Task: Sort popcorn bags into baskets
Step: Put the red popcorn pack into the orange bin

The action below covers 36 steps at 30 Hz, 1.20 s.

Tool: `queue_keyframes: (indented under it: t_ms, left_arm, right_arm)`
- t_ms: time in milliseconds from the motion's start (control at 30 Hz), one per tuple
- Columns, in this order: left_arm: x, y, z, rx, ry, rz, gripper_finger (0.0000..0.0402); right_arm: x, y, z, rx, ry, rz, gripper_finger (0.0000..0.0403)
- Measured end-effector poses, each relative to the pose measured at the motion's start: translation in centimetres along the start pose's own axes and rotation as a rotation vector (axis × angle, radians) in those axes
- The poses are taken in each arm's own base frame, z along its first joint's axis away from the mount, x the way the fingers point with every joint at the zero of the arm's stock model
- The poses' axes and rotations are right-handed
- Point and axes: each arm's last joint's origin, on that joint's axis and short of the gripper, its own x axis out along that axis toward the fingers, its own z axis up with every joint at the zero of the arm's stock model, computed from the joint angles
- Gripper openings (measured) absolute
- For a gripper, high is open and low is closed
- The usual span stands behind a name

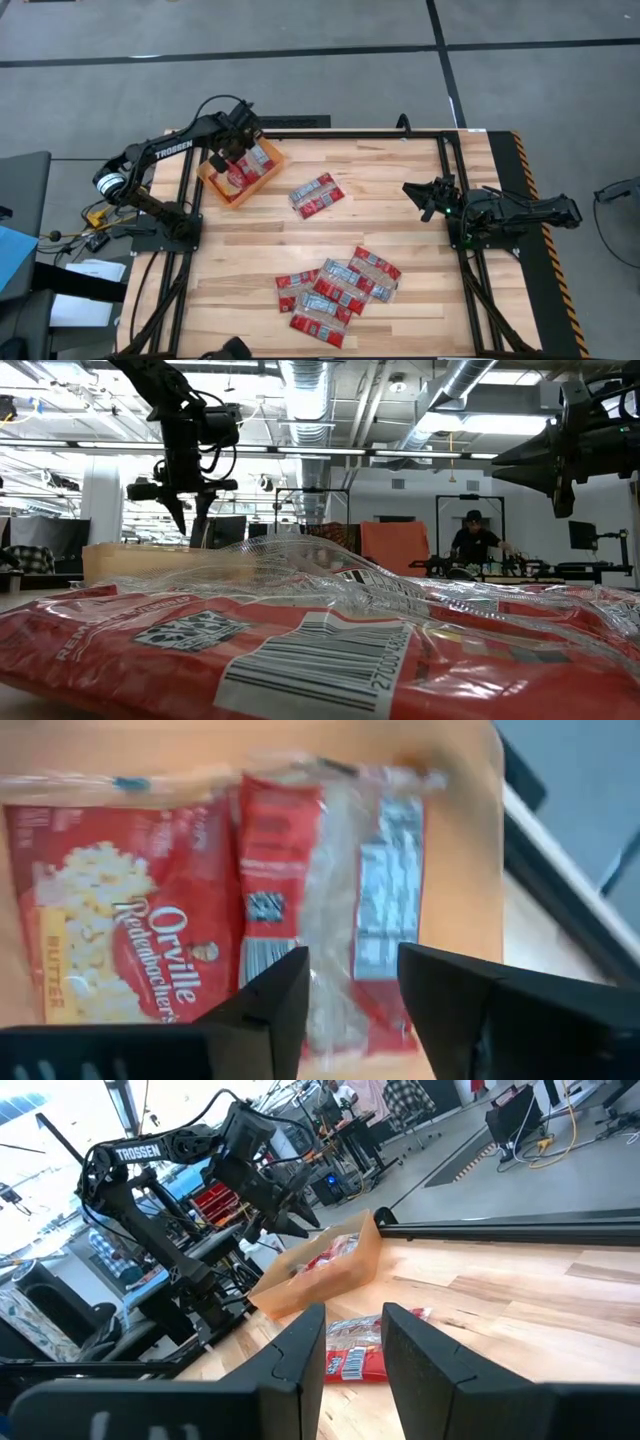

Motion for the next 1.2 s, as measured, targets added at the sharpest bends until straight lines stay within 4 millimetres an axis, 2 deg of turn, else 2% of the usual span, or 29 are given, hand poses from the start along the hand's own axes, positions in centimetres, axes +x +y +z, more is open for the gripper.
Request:
queue_keyframes:
  t_ms: [100,200,300,433,533,700,800,967,1067,1200]
  left_arm:
    - [-0.1,-0.9,-0.4,0.201,0.076,-0.111,0.0148]
    - [-0.6,-2.4,-1.7,0.473,0.160,-0.308,0.0149]
    - [-1.5,-3.5,-3.8,0.651,0.174,-0.464,0.0149]
    - [-2.4,-4.5,-6.9,0.795,0.084,-0.572,0.0149]
    - [-2.1,-4.7,-9.1,0.935,0.132,-0.633,0.0149]
    - [-0.2,-4.6,-12.7,1.166,0.225,-0.674,0.0176]
    - [1.0,-4.4,-14.5,1.273,0.204,-0.662,0.0218]
    - [2.3,-4.6,-16.2,1.395,0.105,-0.582,0.0284]
    - [3.5,-4.3,-17.2,1.455,0.101,-0.537,0.0298]
    - [5.2,-3.8,-18.4,1.548,0.057,-0.463,0.0298]
  right_arm:
    - [0.0,0.0,0.0,0.000,0.000,0.000,0.0126]
    - [0.0,0.0,0.0,0.000,0.000,0.000,0.0129]
    - [0.0,0.0,0.0,-0.001,0.000,0.000,0.0133]
    - [0.0,0.0,0.0,-0.001,0.000,0.000,0.0134]
    - [0.0,0.0,0.0,0.000,0.000,0.000,0.0132]
    - [0.0,0.0,0.0,0.000,0.000,-0.001,0.0136]
    - [0.0,0.0,0.0,0.000,0.000,0.000,0.0139]
    - [0.0,0.0,0.0,0.000,0.000,0.000,0.0144]
    - [0.0,0.0,0.0,0.000,0.000,0.000,0.0146]
    - [0.0,0.0,0.0,0.000,0.000,0.000,0.0144]
